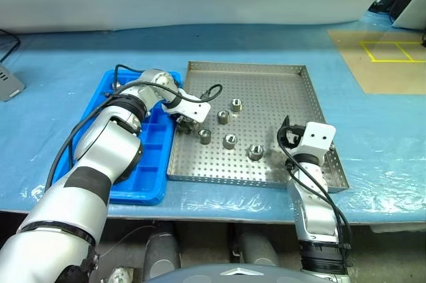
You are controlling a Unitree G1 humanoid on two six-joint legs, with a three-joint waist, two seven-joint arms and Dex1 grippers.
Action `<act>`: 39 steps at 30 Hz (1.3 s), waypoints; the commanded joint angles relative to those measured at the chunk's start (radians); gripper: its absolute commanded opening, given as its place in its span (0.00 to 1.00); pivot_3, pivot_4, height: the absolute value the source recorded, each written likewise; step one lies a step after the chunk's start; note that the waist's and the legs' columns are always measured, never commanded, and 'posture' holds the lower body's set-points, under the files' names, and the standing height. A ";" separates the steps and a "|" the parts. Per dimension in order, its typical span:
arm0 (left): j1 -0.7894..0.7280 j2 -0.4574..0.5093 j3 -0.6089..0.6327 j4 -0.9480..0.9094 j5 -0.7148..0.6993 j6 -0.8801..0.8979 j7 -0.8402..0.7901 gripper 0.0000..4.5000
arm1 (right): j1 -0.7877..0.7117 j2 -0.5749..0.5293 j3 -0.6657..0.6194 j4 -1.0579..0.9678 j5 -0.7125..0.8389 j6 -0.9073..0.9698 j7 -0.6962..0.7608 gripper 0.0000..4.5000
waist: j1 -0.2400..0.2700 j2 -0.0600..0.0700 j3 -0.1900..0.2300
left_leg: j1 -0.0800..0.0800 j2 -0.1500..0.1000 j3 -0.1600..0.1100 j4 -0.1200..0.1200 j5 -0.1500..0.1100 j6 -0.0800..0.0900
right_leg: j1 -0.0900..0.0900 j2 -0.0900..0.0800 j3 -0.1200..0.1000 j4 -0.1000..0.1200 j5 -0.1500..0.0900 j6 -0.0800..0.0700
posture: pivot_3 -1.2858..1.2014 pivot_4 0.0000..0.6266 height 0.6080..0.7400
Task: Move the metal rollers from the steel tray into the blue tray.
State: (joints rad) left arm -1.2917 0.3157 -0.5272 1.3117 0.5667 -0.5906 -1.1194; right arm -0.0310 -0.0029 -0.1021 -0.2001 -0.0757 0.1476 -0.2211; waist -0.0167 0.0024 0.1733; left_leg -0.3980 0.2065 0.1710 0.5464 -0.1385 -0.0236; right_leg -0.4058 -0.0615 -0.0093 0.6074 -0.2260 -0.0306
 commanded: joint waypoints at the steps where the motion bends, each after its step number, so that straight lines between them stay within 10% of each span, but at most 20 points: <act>1: 0.012 0.013 -0.005 0.002 0.000 -0.017 -0.047 0.60 | -0.005 0.004 -0.004 -0.036 -0.010 -0.013 -0.007 1.00 | 0.000 0.000 0.000 | 0.000 0.000 0.000 0.000 0.000 0.000 | 0.000 0.000 0.000 0.000 0.000 0.000 | 0.34 0.24 1.00; 5: 0.012 0.021 0.001 -0.003 0.002 -0.002 -0.019 0.39 | -0.009 0.003 -0.005 -0.029 -0.011 -0.015 -0.007 1.00 | 0.000 0.000 0.000 | 0.000 0.000 0.001 0.000 0.000 0.000 | 0.000 0.000 0.000 0.000 0.000 0.000 | 0.34 0.24 1.00; 15: 0.020 0.019 0.175 -0.093 -0.244 -0.054 -0.211 0.39 | -0.013 -0.009 -0.004 -0.036 0.003 -0.024 0.020 1.00 | 0.002 0.000 0.000 | 0.000 0.000 0.001 -0.001 0.000 0.001 | -0.001 0.000 0.001 -0.001 0.000 0.000 | 0.34 0.24 1.00; 22: 0.132 0.085 0.306 -0.519 -0.552 0.123 -0.439 0.39 | -0.087 -0.029 0.014 -0.075 0.106 0.000 0.151 1.00 | 0.001 0.000 0.001 | -0.001 0.000 0.003 -0.001 -0.002 0.003 | -0.002 -0.001 0.001 -0.001 0.000 0.000 | 0.35 0.24 1.00; 31: 0.551 0.390 0.547 -1.139 -0.790 0.658 -0.308 0.39 | -0.205 -0.105 0.032 -0.033 0.171 0.025 0.309 1.00 | -0.017 0.002 0.001 | 0.003 0.004 0.006 -0.004 -0.001 0.001 | -0.002 0.002 0.001 0.001 -0.002 -0.004 | 0.40 0.24 1.00; 39: 0.876 0.462 0.719 -1.295 -0.739 0.769 0.020 0.39 | -0.399 -0.153 0.172 0.103 0.338 0.103 0.700 1.00 | 0.014 0.002 0.002 | 0.003 0.005 0.005 -0.003 0.000 -0.002 | -0.002 0.002 -0.001 0.004 -0.002 -0.004 | 0.49 0.24 1.00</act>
State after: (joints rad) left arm -0.4589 0.7657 0.1523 0.0427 -0.1926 0.1806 -1.1676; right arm -0.3976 -0.1373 0.0446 -0.1095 0.2188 0.2382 0.3827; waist -0.0029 0.0049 0.1754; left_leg -0.3951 0.2120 0.1753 0.5430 -0.1380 -0.0258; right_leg -0.4082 -0.0593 -0.0103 0.6109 -0.2279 -0.0349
